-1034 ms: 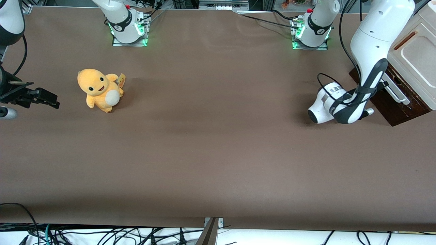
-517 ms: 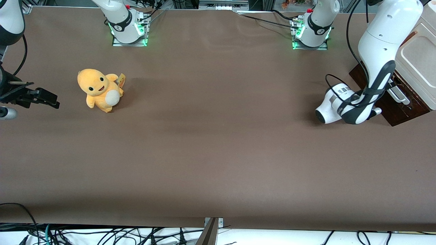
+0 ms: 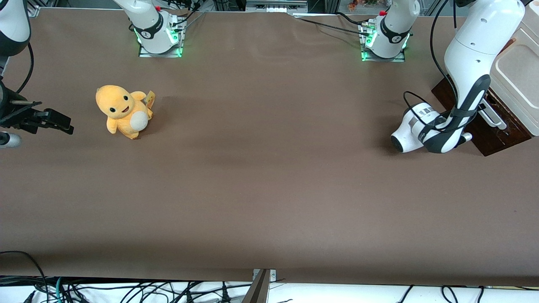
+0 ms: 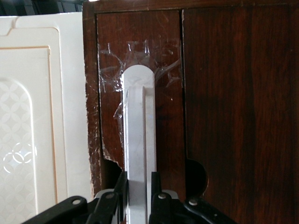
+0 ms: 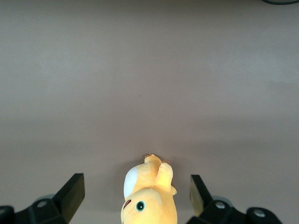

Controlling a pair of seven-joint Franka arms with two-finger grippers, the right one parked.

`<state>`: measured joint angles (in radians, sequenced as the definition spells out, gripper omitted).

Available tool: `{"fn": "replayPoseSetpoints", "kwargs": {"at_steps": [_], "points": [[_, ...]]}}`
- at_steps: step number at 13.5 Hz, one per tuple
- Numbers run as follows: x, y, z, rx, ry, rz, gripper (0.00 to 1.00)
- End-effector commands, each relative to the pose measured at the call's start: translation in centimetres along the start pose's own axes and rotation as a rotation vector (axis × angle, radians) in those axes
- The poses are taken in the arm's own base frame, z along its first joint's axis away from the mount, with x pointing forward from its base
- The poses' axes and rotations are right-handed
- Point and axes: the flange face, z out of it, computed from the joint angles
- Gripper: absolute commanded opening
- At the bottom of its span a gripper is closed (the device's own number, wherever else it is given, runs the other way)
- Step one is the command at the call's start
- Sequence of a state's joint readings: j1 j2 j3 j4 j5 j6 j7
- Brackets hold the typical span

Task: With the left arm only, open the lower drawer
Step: 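Align the open left gripper on the lower drawer's white handle and close, then pull the lower drawer outward by its handle with the left gripper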

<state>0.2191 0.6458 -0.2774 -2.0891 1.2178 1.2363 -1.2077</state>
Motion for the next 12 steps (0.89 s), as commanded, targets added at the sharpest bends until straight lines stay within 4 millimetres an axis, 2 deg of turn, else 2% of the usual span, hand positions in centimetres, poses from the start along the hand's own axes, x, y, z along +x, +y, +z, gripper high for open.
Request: {"fn": "replayPoseSetpoints", "kwargs": {"at_steps": [1,8,10,12], "points": [[-0.6,-0.7,-0.3,-0.006,-0.013,-0.009,0.15],[-0.6,-0.9,-0.5,-0.01,-0.021,-0.013,0.1],[-0.9,-1.2,-1.9,0.002,-0.005,-0.011,0.1],[-0.9,-2.3,-4.2,0.006,-0.032,-0.017,0.1]]}}
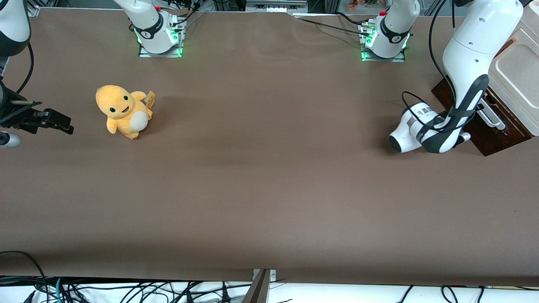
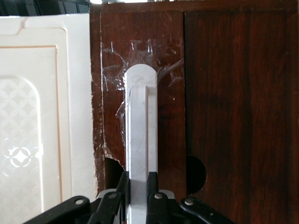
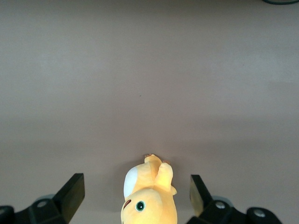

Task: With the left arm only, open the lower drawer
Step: 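Pull the lower drawer outward by its handle with the left gripper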

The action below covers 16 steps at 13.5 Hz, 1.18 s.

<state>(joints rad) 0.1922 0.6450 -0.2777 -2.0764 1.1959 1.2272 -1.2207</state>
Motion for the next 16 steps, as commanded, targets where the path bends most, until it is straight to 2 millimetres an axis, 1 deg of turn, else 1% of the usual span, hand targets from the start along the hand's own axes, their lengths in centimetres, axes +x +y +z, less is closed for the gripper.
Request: {"fn": "replayPoseSetpoints", "kwargs": {"at_steps": [1,2,6,7,8,9,11,14,16], "points": [[-0.6,-2.4,-3.6,0.02,-0.03,0.01,0.1],[-0.3,-2.7,-4.5,0.017,-0.026,0.016,0.09],[0.3,-3.3,-5.3,0.011,-0.027,0.033,0.09],[0.3,-3.1,-5.6,0.01,-0.022,0.034,0.09],[0.1,-2.9,-6.0,0.005,-0.029,0.036,0.06],[-0.1,-2.5,-6.5,-0.002,-0.034,0.04,0.05],[-0.2,-2.1,-6.8,0.005,-0.048,0.039,0.05],[-0.1,-1.4,-7.9,0.005,-0.04,0.039,0.05],[-0.1,-1.5,-8.1,0.001,-0.053,0.042,0.05]]}}
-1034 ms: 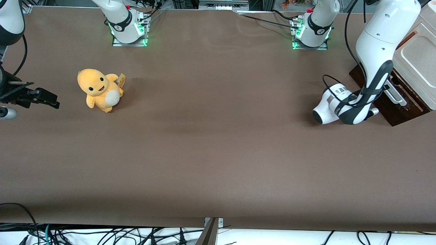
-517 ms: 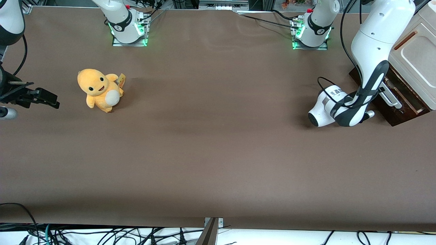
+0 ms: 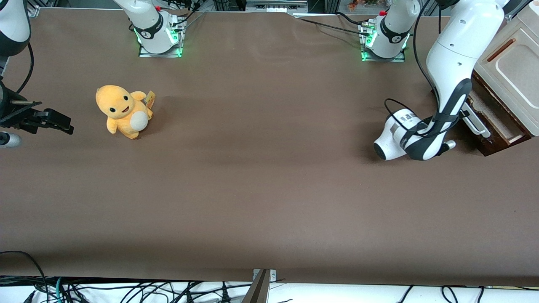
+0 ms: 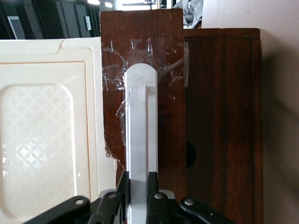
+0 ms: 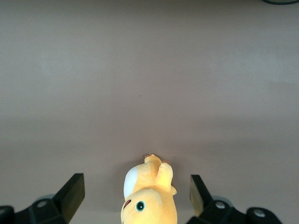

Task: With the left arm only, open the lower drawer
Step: 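Pull the lower drawer outward by its handle with the left gripper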

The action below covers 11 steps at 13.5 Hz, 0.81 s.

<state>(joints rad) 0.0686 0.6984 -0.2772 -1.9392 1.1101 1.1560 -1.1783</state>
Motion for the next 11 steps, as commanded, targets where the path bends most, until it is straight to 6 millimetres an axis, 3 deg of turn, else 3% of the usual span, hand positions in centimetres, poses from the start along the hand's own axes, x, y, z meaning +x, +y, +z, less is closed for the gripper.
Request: {"fn": "replayPoseSetpoints", "kwargs": {"at_steps": [1,11], "points": [[-0.4,-0.6,-1.4,0.011,-0.059,0.036,0.05],[-0.2,-0.2,-2.6,0.017,-0.089,0.025,0.05]]}}
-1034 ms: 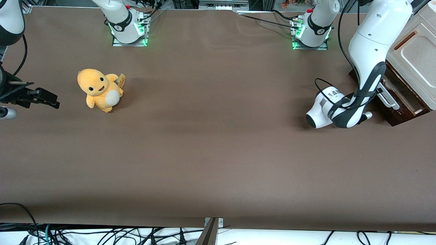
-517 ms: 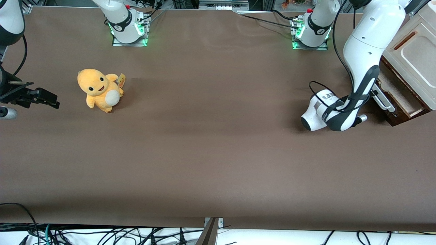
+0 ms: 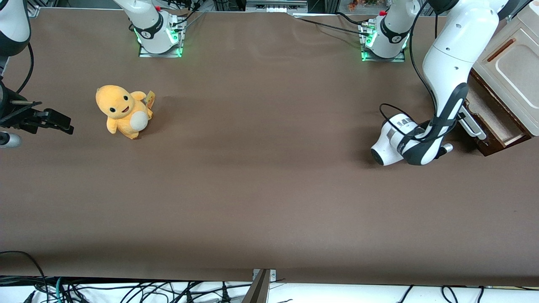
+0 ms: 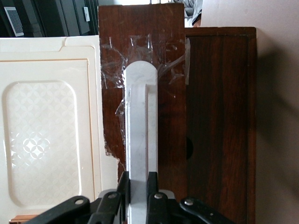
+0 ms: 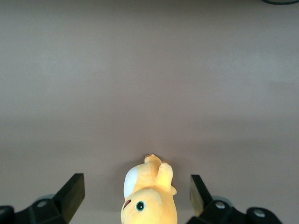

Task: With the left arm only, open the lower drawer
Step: 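Pull the lower drawer outward by its handle with the left gripper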

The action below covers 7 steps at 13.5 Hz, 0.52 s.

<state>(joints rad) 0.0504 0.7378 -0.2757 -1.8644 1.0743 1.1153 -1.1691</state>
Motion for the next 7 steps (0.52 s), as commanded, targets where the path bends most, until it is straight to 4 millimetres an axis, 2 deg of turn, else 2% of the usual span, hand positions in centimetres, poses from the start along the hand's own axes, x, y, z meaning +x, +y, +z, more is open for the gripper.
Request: {"fn": "replayPoseSetpoints", "kwargs": {"at_steps": [1,7], "points": [[-1.2,-0.1,-1.5,0.02,-0.039,0.018,0.05],[-1.9,-0.5,-2.7,0.035,-0.022,-0.008,0.05]]}}
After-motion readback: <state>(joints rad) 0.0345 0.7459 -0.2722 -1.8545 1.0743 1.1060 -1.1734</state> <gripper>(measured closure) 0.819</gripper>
